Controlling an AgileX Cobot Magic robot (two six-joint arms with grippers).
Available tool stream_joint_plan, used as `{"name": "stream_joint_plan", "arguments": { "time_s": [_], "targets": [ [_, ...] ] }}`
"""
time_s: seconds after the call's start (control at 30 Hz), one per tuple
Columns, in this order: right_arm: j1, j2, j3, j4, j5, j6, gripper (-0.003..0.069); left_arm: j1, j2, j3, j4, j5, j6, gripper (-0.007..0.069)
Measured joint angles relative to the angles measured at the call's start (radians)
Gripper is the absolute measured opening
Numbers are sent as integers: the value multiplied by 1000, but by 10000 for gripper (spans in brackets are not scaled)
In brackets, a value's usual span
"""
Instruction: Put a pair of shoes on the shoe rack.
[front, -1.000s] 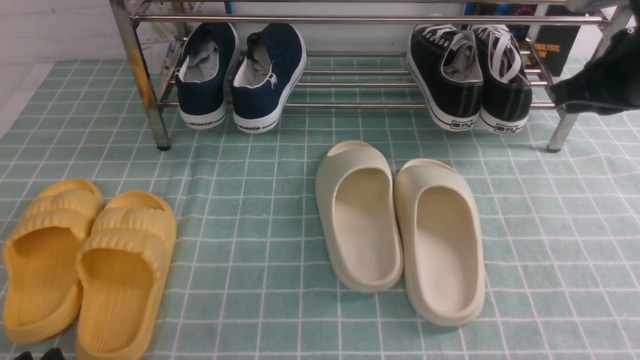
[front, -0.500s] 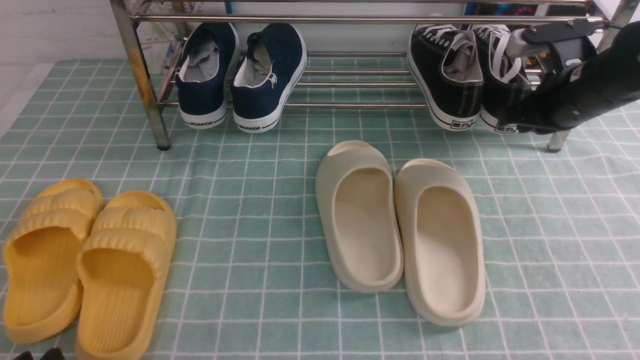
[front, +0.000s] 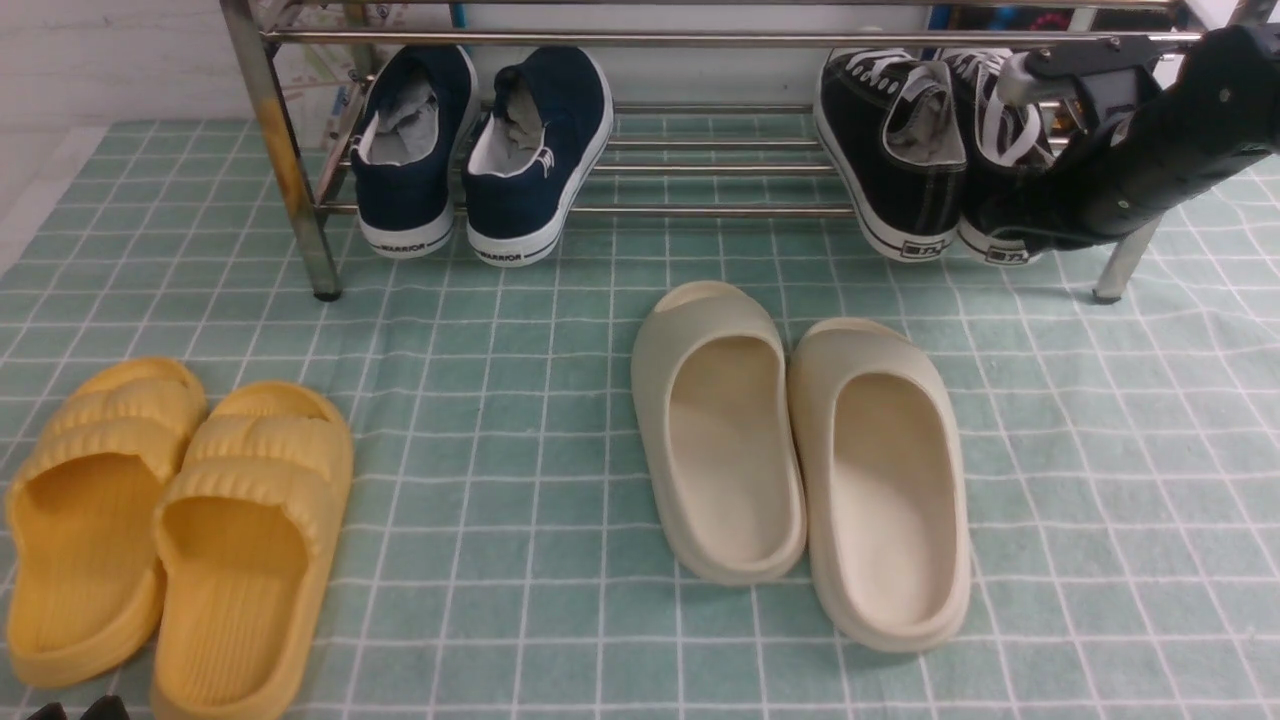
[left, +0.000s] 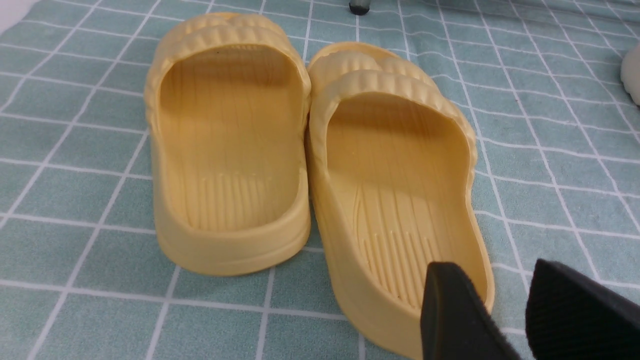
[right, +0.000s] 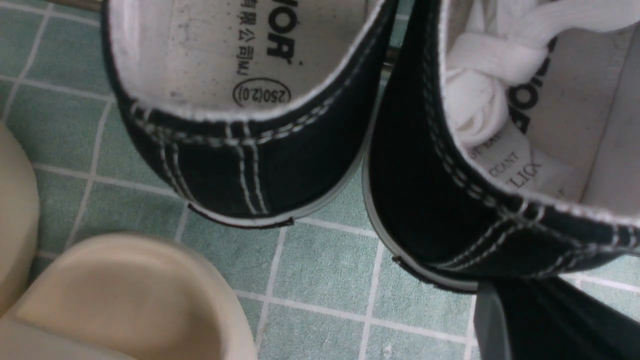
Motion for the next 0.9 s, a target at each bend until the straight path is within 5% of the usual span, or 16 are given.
{"name": "stream_joint_plan", "arguments": {
  "time_s": [0.57,0.9],
  "targets": [
    [1,-226,32,33,91,-1,5,0,0,0,0,0,0,239],
    [1,-736,423,75,-21,-2,8,0,0,0,0,0,0,239]
  ]
}}
